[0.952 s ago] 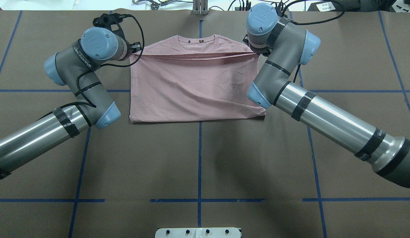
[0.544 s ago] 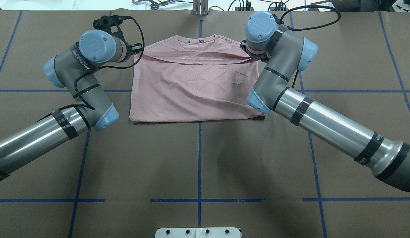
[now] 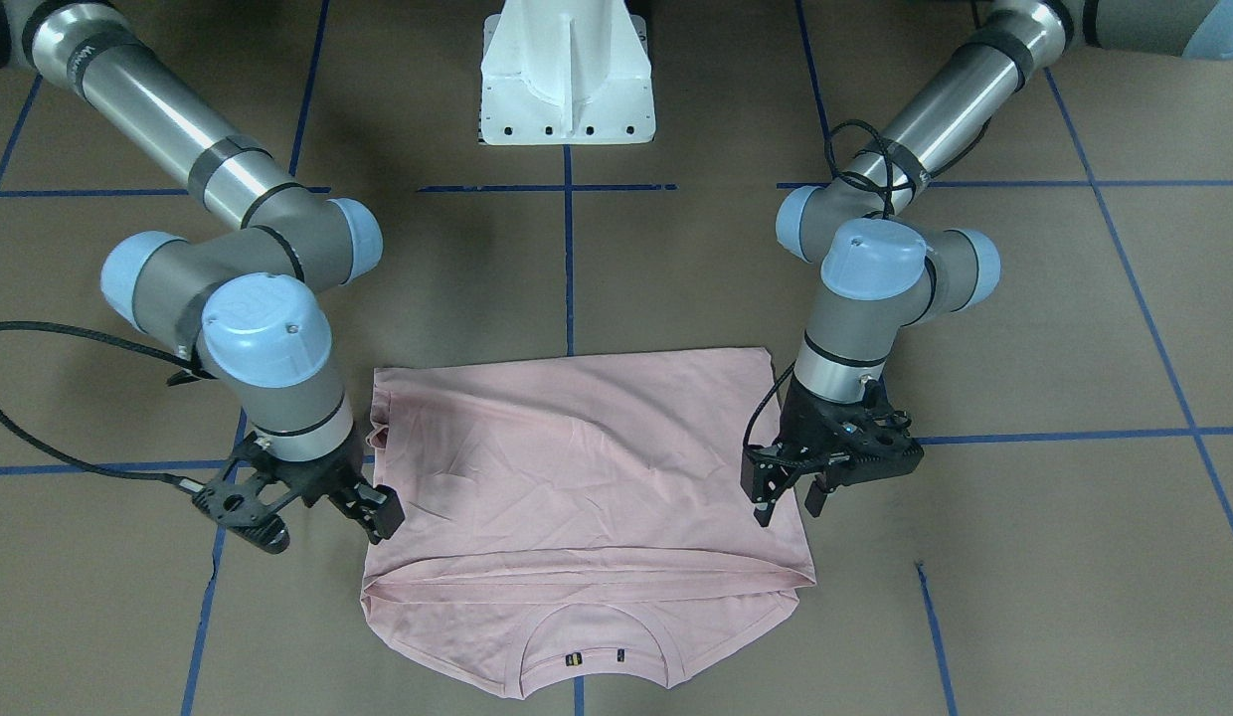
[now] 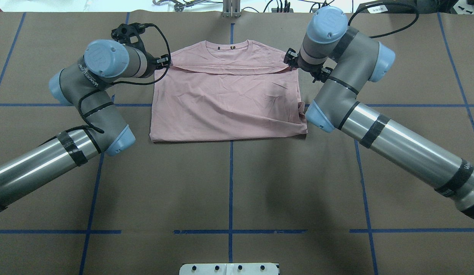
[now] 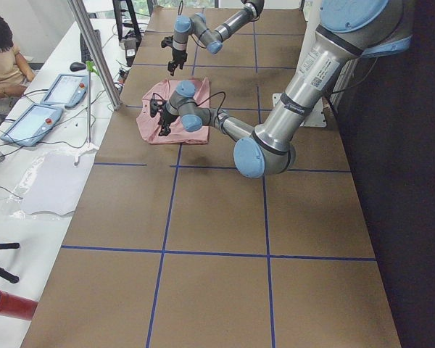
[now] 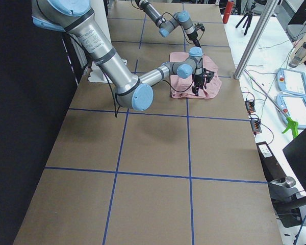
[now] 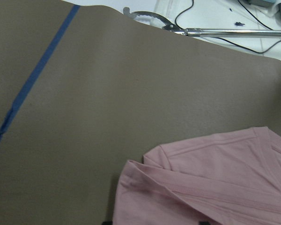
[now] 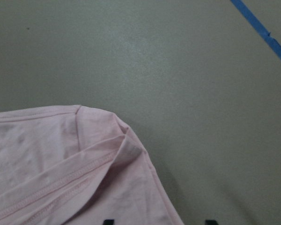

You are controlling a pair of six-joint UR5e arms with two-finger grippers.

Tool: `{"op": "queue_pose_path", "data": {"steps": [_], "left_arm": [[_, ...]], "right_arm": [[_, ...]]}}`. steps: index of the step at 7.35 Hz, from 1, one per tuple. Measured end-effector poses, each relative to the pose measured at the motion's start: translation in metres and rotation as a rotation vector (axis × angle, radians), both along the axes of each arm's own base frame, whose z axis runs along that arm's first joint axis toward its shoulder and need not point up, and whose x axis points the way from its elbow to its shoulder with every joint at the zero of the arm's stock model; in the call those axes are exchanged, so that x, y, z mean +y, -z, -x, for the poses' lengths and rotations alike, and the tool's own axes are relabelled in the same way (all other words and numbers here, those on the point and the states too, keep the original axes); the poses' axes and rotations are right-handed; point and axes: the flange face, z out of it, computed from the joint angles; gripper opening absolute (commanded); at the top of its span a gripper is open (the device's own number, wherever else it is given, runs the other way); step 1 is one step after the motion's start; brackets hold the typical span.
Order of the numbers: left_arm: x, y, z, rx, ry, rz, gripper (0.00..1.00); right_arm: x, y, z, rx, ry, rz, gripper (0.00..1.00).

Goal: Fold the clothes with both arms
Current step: 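Open both grippers on the folded hem and raise the right gripper away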

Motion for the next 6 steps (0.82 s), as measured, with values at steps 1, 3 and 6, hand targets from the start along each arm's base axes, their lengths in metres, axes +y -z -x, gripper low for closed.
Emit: {"op": "queue_pose_path", "data": {"steps": [1,3,6], "left_arm": [[0.006,0.005,0.002,0.028,-0.04,0.005,0.69],[0.006,0.013,0.013,0.045,-0.087,-0.01,0.69],[0.01,0.028,0.023,0.06,-0.117,-0.036,0.69]], "right_arm": [[-0.006,0.001,-0.023,0.002,0.037,-0.016,1.0],[-0.004,0.022,-0.048,-0.053,0.086,-0.033,1.0],[0.027,0.036,-0.068,-0.099,0.093,-0.051,1.0]]}}
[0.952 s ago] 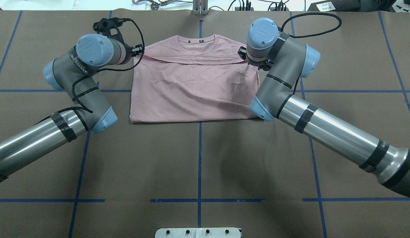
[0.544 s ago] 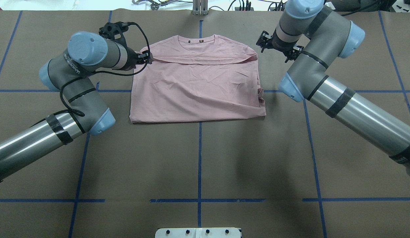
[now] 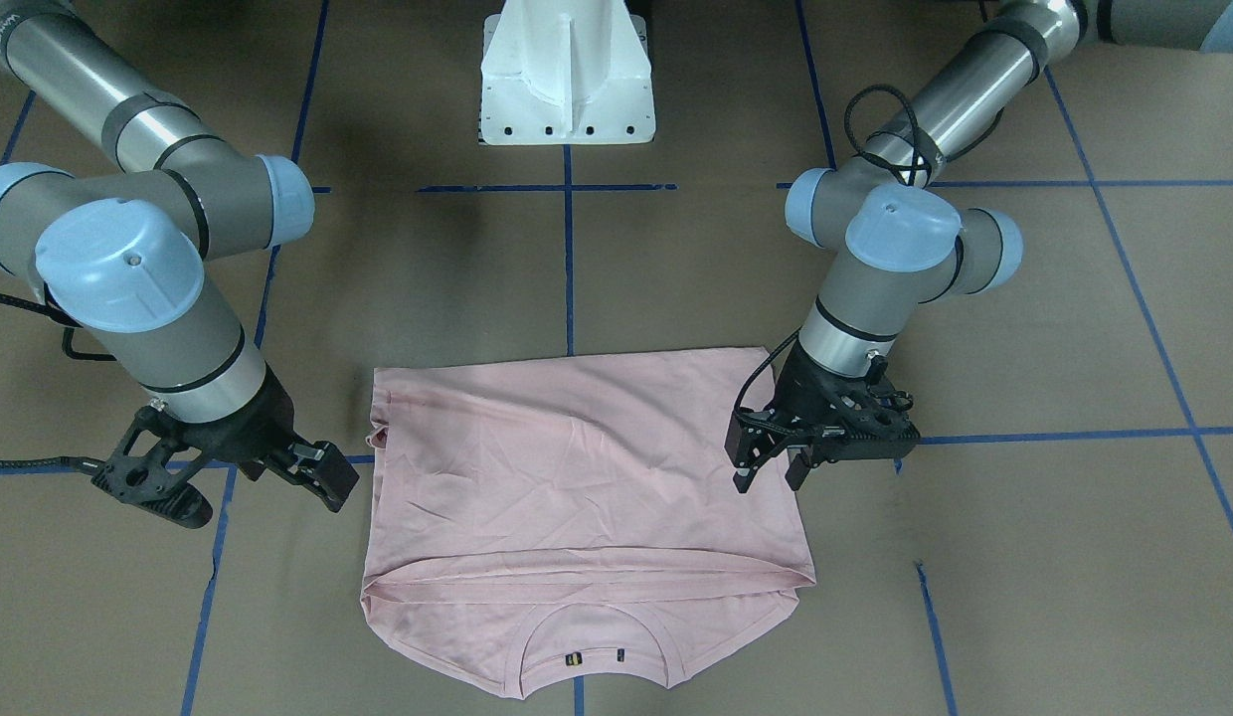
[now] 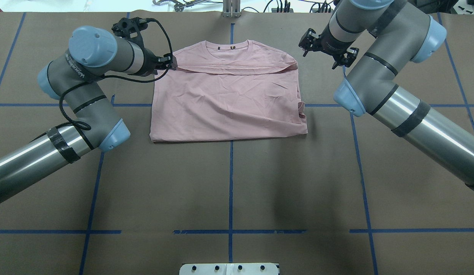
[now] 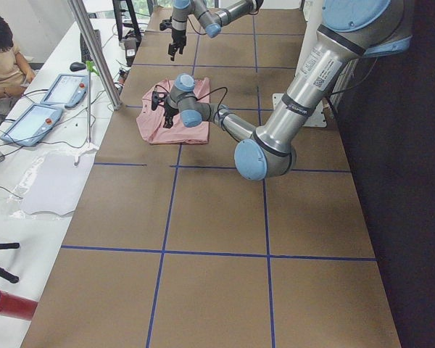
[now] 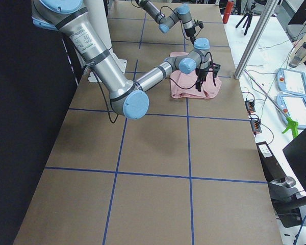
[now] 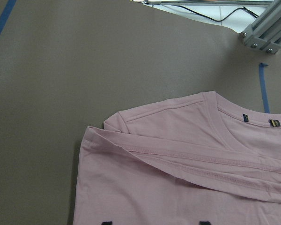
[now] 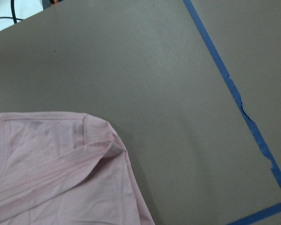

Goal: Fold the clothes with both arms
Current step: 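Open both grippers on the folded hem and raise the right gripper away, then lower the right gripper to the folded shirt corner nearest it and grasp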

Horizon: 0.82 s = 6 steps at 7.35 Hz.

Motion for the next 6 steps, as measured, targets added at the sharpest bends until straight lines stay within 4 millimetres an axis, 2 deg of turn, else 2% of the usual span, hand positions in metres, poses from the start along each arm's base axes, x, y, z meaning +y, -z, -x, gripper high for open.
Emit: {"op": "queue_pose_path", "data": {"steps": [1,2,3,4,5,6], "left_arm": [[0.004,0.001,0.002,0.013,-0.027,0.006,0.69],[0.007,-0.001,0.004,0.021,-0.043,0.011,0.69],[0.009,-0.003,0.007,0.024,-0.048,0.012,0.69],[0.011,-0.005,0.009,0.025,-0.049,0.011,0.69],[0.011,-0.005,0.01,0.025,-0.048,0.01,0.69],[0.011,-0.005,0.011,0.025,-0.047,0.009,0.69]], "right_arm": [[0.029,-0.002,0.001,-0.024,-0.005,0.018,0.99],[0.061,0.0,0.003,-0.06,-0.029,0.058,0.94],[0.09,0.006,0.017,-0.093,-0.06,0.11,0.9],[0.115,0.007,0.042,-0.096,-0.086,0.149,0.89],[0.13,0.002,0.064,-0.078,-0.108,0.165,0.87],[0.135,-0.006,0.077,-0.059,-0.118,0.174,0.83]]}}
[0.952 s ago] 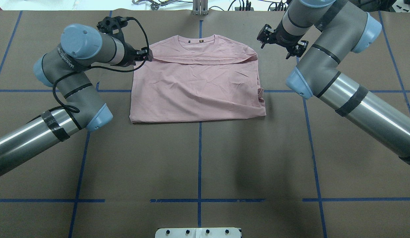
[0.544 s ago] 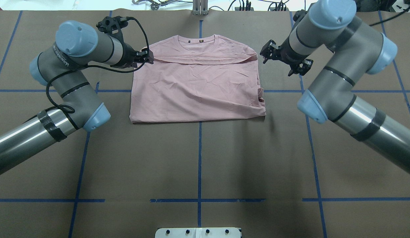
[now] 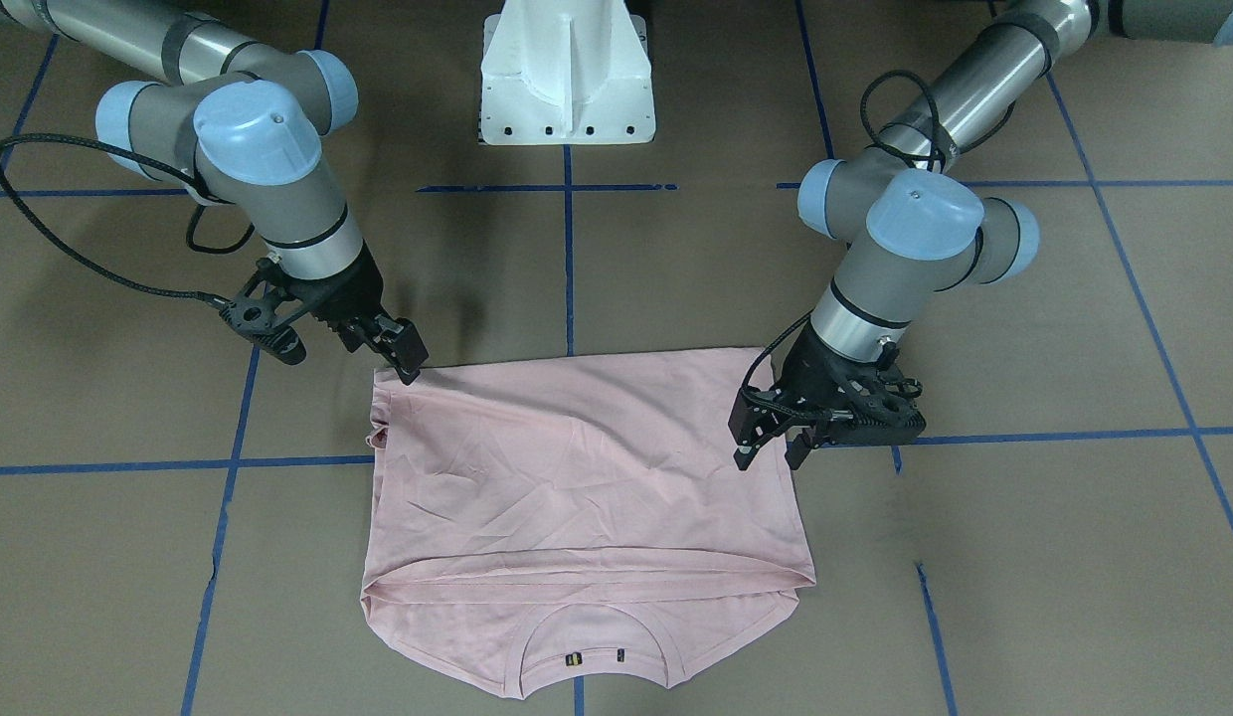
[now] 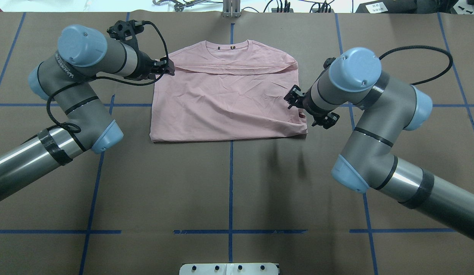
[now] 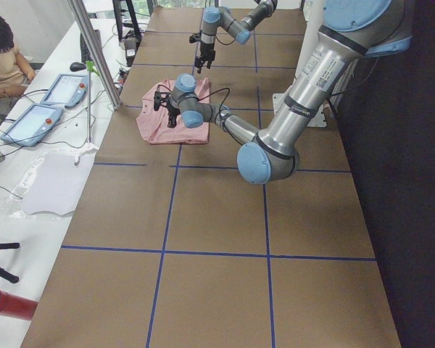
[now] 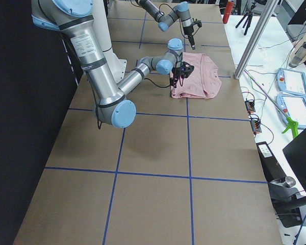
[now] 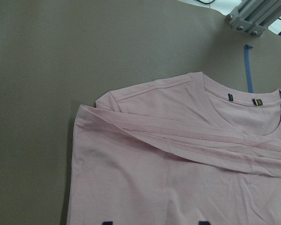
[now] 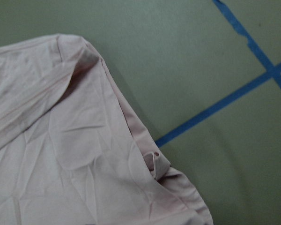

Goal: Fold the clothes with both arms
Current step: 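Lower the right gripper to the folded shirt corner nearest it and grasp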

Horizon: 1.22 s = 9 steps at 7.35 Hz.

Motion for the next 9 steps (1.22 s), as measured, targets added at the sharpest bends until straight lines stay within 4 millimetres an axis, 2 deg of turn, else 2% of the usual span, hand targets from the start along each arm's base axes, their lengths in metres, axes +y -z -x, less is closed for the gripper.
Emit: {"op": "queue_pose_path", "data": {"steps": [3,5,7,8,9], "left_arm": [[0.0,0.002,0.0,0.003,0.002,-0.003,0.69],[0.0,0.003,0.0,0.003,0.003,-0.004,0.69],[0.0,0.003,0.0,0.004,0.003,-0.004,0.69],[0.0,0.003,0.0,0.004,0.003,-0.004,0.69],[0.0,0.003,0.001,0.003,0.003,-0.004,0.69]], "right_arm": [[-0.001,-0.026,0.021,0.046,0.003,0.03,0.74],[0.003,-0.034,0.029,0.059,0.015,0.039,0.6],[0.005,-0.041,0.034,0.07,0.021,0.047,0.11],[0.005,-0.043,0.035,0.074,0.022,0.05,0.0],[0.005,-0.046,0.036,0.078,0.023,0.053,0.0]]}}
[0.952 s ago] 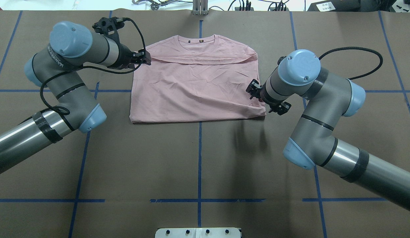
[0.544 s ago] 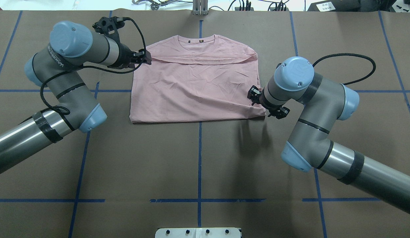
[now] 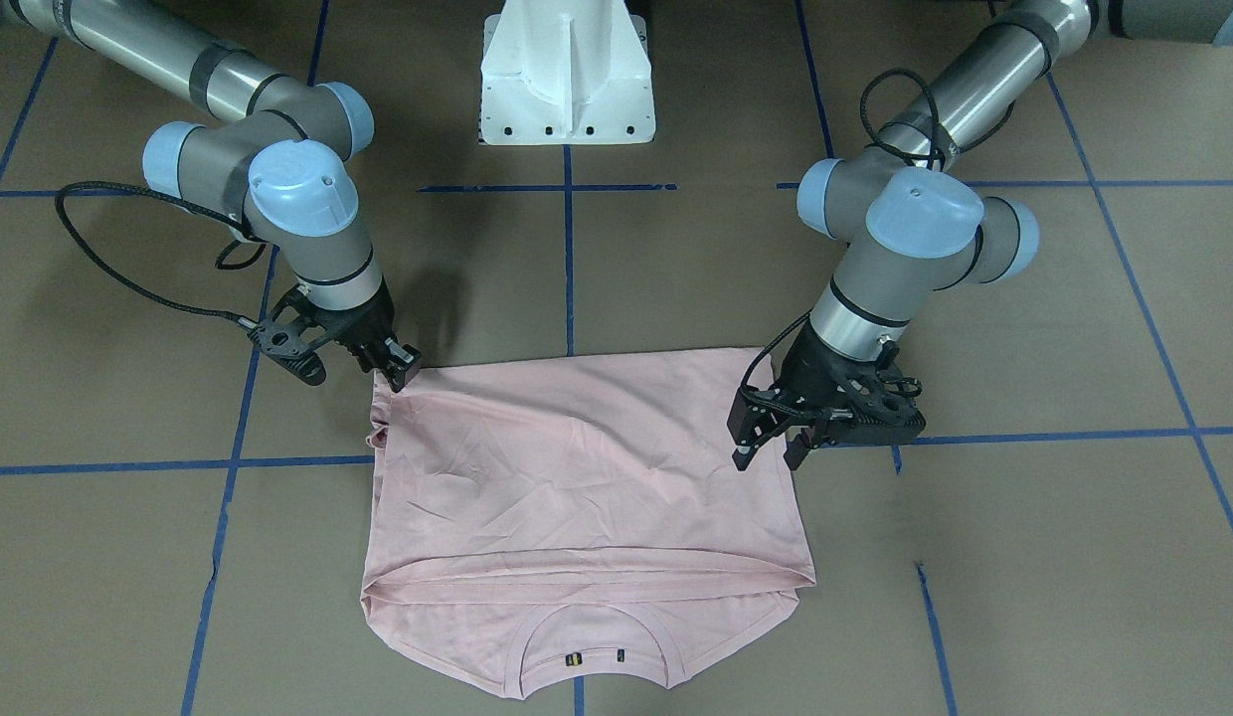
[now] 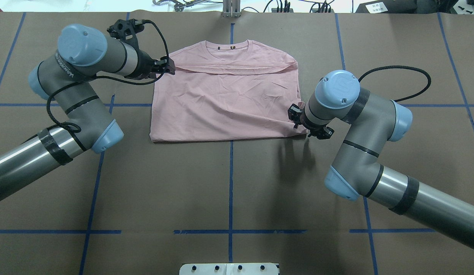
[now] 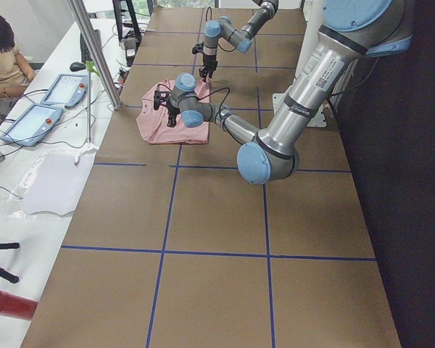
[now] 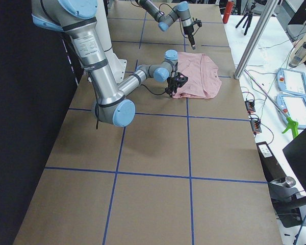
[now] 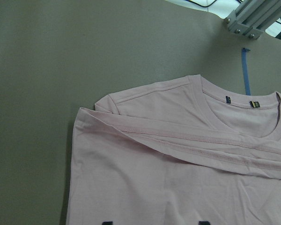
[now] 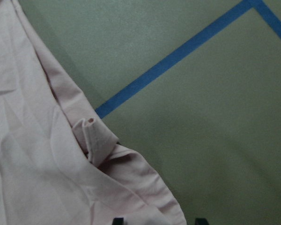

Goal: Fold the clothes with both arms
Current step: 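Lower the right gripper to the folded shirt corner nearest it and grasp, then drag the folded shirt with the right gripper toward the robot, rotating it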

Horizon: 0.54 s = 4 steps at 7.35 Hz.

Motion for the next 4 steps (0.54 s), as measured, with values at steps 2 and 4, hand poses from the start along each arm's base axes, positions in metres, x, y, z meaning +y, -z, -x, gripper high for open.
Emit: {"op": "queue_pose_path", "data": {"steps": [2,4], "left_arm": [[0.0,-0.001,0.0,-0.001,0.001,0.001,0.69],[0.0,0.001,0.0,0.002,0.003,0.002,0.69]], "right_arm": [[0.0,0.001,0.002,-0.001,0.006,-0.004,0.0],[0.005,0.009,-0.01,-0.022,0.008,-0.018,0.0]]}}
